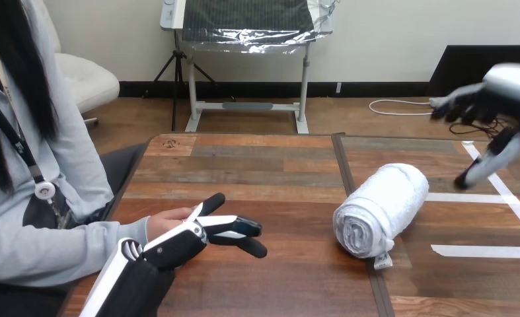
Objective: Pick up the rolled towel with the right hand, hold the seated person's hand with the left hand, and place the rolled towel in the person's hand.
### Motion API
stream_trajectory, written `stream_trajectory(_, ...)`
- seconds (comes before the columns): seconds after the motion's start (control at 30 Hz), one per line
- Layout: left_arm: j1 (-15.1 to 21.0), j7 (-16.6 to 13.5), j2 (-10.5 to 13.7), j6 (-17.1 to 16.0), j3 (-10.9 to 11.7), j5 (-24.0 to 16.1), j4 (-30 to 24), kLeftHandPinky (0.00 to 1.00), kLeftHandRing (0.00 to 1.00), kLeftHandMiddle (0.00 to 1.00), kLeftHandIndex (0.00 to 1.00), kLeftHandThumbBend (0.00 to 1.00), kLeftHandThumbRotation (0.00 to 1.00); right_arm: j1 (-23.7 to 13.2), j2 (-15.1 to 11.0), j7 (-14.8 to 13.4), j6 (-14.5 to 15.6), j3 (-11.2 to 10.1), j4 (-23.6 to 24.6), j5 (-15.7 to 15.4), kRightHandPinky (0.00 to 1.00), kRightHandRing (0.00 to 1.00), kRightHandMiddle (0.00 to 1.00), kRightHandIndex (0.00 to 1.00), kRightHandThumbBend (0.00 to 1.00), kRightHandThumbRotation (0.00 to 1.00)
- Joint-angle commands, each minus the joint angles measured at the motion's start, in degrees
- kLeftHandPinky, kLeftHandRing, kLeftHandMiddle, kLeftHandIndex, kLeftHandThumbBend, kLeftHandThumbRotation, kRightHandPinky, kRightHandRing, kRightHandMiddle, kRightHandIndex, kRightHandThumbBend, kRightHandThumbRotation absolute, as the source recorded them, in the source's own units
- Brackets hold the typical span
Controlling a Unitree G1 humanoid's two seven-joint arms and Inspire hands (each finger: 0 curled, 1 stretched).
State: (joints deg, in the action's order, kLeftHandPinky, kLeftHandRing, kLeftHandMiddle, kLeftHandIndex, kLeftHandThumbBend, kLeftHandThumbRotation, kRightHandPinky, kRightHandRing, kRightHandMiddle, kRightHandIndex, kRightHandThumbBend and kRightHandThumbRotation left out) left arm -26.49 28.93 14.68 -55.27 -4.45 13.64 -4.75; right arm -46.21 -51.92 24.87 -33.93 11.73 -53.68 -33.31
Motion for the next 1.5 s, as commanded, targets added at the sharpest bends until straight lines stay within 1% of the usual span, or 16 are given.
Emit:
stream_trajectory(0.0, 1.0, -0.8, -0.5, -2.3, -0.5, 0.5, -1.1, 0.96, 0.67, 0.65, 0.72, 0.86, 0.55, -8.7, 4.0, -12.1, -5.0, 7.9, -8.2, -9.0, 0.74, 0.85, 0.82, 0.83, 1.00, 0.24)
stream_trajectory(0.03, 0.5, -0.9, -0.2, -1.7, -0.4, 0.3, -1.8, 0.96, 0.67, 0.65, 0.72, 0.86, 0.55, -9.3, 4.3, -13.7, -5.7, 9.2, -8.9, -10.7, 0.74, 0.85, 0.83, 0.83, 1.00, 0.24)
stream_trajectory(0.1, -0.2, -1.0, 0.2, -1.1, -0.3, 0.2, -2.7, 0.97, 0.68, 0.66, 0.72, 0.87, 0.55, -10.0, 4.5, -15.6, -6.8, 10.6, -9.9, -12.6, 0.73, 0.86, 0.83, 0.84, 1.00, 0.26)
stream_trajectory(0.13, -0.5, -1.0, 0.3, -1.0, -0.2, 0.1, -3.1, 0.98, 0.68, 0.66, 0.72, 0.87, 0.55, -10.5, 4.8, -16.7, -6.8, 11.8, -10.5, -14.0, 0.73, 0.86, 0.83, 0.84, 1.00, 0.26)
stream_trajectory(0.2, -1.0, -1.1, 0.4, -1.2, -0.1, 0.1, -3.4, 0.99, 0.69, 0.66, 0.72, 0.87, 0.55, -11.2, 5.2, -18.3, -7.0, 13.1, -11.4, -15.7, 0.74, 0.88, 0.84, 0.85, 1.00, 0.27)
stream_trajectory(0.3, -1.7, -1.3, 0.7, -1.0, 0.0, -0.1, -4.3, 0.99, 0.69, 0.66, 0.72, 0.88, 0.55, -12.3, 5.7, -21.6, -7.4, 15.3, -12.9, -18.7, 0.75, 0.88, 0.84, 0.85, 1.00, 0.28)
stream_trajectory(0.5, -3.3, -1.9, 0.5, -1.2, 0.5, -1.1, -5.6, 0.99, 0.70, 0.67, 0.72, 0.88, 0.54, -13.9, 6.7, -28.0, -7.4, 19.6, -14.7, -24.3, 0.79, 0.89, 0.85, 0.86, 1.00, 0.27)
stream_trajectory(0.53, -3.4, -2.0, 0.4, -1.5, 0.5, -1.3, -5.6, 0.99, 0.71, 0.67, 0.72, 0.88, 0.54, -14.2, 7.0, -29.5, -7.3, 20.7, -14.9, -25.6, 0.79, 0.89, 0.85, 0.85, 1.00, 0.27)
stream_trajectory(0.63, -3.5, -2.0, 0.4, -2.3, 0.4, -1.2, -5.4, 0.99, 0.71, 0.67, 0.72, 0.88, 0.54, -14.8, 7.6, -32.4, -6.9, 22.7, -15.6, -28.0, 0.79, 0.89, 0.84, 0.85, 1.00, 0.26)
stream_trajectory(0.7, -3.7, -1.9, 0.4, -2.6, 0.3, -1.0, -5.2, 0.99, 0.72, 0.68, 0.73, 0.88, 0.54, -15.2, 7.9, -33.5, -6.7, 23.6, -16.0, -29.2, 0.79, 0.89, 0.84, 0.85, 1.00, 0.25)
stream_trajectory(0.83, -4.0, -2.2, -0.1, -3.0, 0.2, -1.4, -5.4, 1.00, 0.72, 0.69, 0.73, 0.88, 0.55, -16.0, 9.0, -37.4, -5.5, 26.1, -17.0, -32.2, 0.79, 0.88, 0.84, 0.85, 1.00, 0.23)
stream_trajectory(0.9, -4.3, -2.3, -0.3, -3.2, 0.2, -1.5, -5.5, 1.00, 0.72, 0.69, 0.73, 0.89, 0.55, -16.2, 9.4, -38.5, -5.0, 26.8, -17.4, -33.0, 0.80, 0.88, 0.83, 0.85, 1.00, 0.22)
stream_trajectory(1.03, -4.3, -2.6, -1.0, -4.1, 0.1, -1.7, -5.0, 1.00, 0.72, 0.69, 0.73, 0.89, 0.55, -16.9, 10.4, -42.3, -3.9, 29.1, -18.2, -35.7, 0.80, 0.87, 0.83, 0.84, 1.00, 0.22)
stream_trajectory(1.1, -4.5, -3.0, -1.5, -4.5, 0.2, -2.2, -4.9, 1.00, 0.72, 0.69, 0.72, 0.89, 0.55, -17.1, 10.8, -43.4, -3.7, 29.8, -18.8, -36.3, 0.79, 0.86, 0.83, 0.84, 1.00, 0.21)
stream_trajectory(1.27, -4.7, -3.9, -2.7, -6.1, -0.1, -2.9, -4.0, 0.97, 0.71, 0.68, 0.72, 0.88, 0.54, -18.0, 12.2, -46.3, -2.1, 33.0, -19.9, -39.6, 0.79, 0.86, 0.83, 0.84, 1.00, 0.23)
stream_trajectory(1.47, -4.9, -4.4, -2.7, -7.3, -1.2, -3.0, -3.3, 0.96, 0.71, 0.67, 0.72, 0.87, 0.51, -18.6, 13.7, -49.2, -0.5, 36.1, -21.4, -42.2, 0.80, 0.86, 0.84, 0.86, 1.00, 0.25)
